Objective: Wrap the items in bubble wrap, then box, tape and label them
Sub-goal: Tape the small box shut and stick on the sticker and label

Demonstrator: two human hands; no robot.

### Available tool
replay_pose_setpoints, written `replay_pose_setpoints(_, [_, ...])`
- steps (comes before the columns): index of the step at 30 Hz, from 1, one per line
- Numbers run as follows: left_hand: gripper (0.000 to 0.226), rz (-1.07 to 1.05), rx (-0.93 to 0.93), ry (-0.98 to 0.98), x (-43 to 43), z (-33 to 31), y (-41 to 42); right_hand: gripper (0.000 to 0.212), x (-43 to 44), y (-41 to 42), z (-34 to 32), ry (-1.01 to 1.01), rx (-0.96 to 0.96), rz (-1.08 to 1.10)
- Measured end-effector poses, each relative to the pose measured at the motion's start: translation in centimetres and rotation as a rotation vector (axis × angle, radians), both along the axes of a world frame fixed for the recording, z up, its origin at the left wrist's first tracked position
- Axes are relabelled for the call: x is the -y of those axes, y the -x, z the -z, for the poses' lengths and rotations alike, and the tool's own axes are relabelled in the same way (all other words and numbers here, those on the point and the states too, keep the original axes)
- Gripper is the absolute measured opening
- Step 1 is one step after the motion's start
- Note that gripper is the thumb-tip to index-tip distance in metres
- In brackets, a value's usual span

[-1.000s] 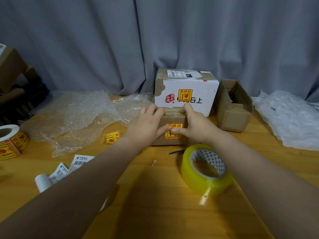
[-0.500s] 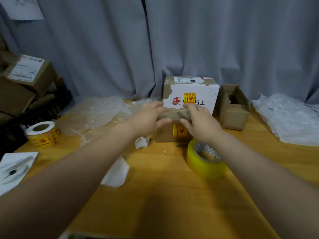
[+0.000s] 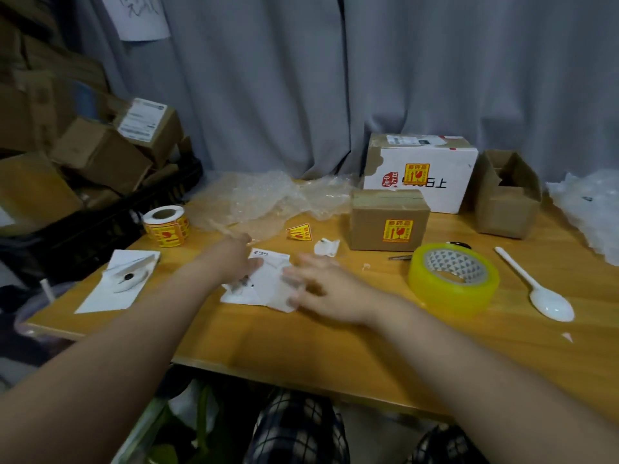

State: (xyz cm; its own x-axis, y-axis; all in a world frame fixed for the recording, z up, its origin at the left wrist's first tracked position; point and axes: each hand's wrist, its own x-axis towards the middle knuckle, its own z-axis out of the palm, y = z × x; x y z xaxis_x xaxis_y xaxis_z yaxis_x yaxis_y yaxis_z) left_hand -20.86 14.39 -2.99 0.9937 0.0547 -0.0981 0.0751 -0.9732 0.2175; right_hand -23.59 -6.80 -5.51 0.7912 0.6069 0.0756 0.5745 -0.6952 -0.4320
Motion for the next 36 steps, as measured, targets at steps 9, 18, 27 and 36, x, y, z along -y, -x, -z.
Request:
replay_pose_setpoints(9, [0.057,0.024,-0.18,-0.083,-2.2,-0.4,-0.8,0.054,1.1,-0.9,0.0,0.359,0.041,0.107])
replay_pose_setpoints(18, [0.011,-0.009,0.448,0.46,0.9,-3.3,-0.1,0.01,0.0,-2.4,-0.7,-0.453,0.128,0.364])
replay_pose_setpoints(27, [0.011,0.137,0.528,0.897,8.5,-5.7,0.0,0.037,2.1,-2.2,-7.9,-1.024,-0.433,0.464])
replay_pose_setpoints(36, [0.008,0.134,0.279,1.117,12.5,-4.5,-0.8,0.018,8.2,-3.0,-6.3,-0.251,0.509,0.456])
